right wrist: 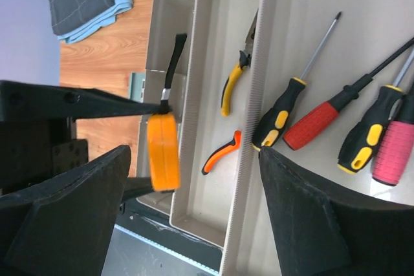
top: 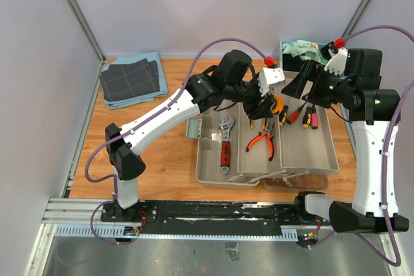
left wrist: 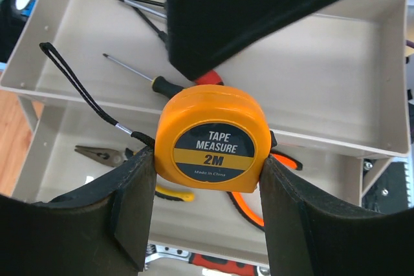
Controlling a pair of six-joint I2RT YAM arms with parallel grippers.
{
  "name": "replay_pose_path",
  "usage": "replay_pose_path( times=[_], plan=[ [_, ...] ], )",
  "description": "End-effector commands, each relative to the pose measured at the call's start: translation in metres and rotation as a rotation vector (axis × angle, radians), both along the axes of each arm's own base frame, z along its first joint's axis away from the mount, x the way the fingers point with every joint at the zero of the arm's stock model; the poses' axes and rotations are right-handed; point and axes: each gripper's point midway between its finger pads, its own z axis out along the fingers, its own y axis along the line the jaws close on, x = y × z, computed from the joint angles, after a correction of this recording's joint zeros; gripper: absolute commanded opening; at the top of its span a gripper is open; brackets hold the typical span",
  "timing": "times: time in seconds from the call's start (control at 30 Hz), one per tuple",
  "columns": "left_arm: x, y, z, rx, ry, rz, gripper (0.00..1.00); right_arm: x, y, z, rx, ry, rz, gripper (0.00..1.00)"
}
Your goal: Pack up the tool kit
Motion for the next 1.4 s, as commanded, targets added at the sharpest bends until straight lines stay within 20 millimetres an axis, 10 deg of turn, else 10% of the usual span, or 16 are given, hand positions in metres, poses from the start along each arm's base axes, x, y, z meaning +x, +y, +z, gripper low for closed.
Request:
replay_pose_path(
  times=[0.0, 0.83, 1.23, 1.37],
  plan=[
    [0.013, -0.005, 0.009, -0.03, -0.089, 0.034, 0.0, -0.014, 0.017, 0.007, 0.083, 0.014, 0.043, 0.81],
    [0.004, 0.001, 0.018, -0.045, -0.079, 0.02, 0.0, 0.0, 0.044, -0.031, 0.003, 0.077, 0.15, 0.57],
    [0.003, -0.001, 0.022, -0.057, -0.064, 0.022, 0.0, 0.001, 0.05, -0.041, 0.019, 0.098, 0.189, 0.1],
    [0.01, 0.001, 0.023, -0.051, -0.074, 0.065, 0.15, 0.0, 0.047, -0.035, 0.003, 0.085, 0.182, 0.01]
  ],
)
